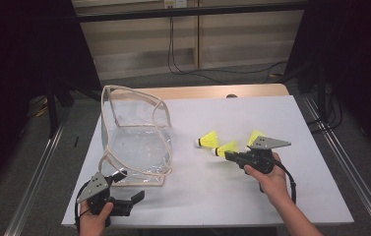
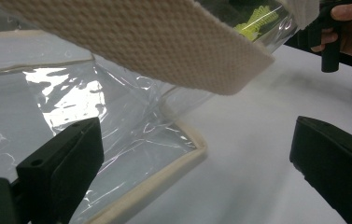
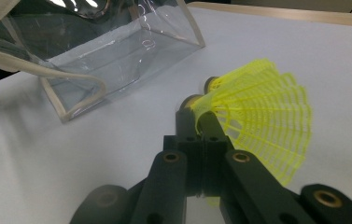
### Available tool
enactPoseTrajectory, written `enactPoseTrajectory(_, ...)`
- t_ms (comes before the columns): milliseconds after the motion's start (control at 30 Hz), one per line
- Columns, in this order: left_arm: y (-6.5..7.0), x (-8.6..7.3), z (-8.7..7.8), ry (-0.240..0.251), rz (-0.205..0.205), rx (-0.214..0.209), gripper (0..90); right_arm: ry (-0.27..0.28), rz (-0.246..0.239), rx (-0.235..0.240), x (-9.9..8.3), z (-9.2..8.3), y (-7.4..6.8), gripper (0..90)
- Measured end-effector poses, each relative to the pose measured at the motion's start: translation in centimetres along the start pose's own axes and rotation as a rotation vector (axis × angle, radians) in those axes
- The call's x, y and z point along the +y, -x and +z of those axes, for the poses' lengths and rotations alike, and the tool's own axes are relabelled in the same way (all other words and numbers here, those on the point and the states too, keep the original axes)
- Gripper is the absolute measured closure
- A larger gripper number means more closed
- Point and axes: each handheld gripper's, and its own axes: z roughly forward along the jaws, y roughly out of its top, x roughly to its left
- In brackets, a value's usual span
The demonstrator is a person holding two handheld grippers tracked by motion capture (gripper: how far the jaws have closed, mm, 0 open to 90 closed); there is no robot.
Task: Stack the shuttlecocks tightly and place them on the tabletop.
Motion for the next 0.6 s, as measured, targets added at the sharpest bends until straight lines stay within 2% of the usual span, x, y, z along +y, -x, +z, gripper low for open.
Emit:
enactPoseTrajectory(267,0.0,0.0,0.0,0.001,-0.001,0.0,3.0,0.005,0.003,-0.015,0.2,-0.1,0.4,89.9)
enactPoseTrajectory(600,0.0,0.0,0.0,-0.001,0.0,-0.002,3.0,0.021,0.012,-0.061,0.7,-0.2,1.3,89.9)
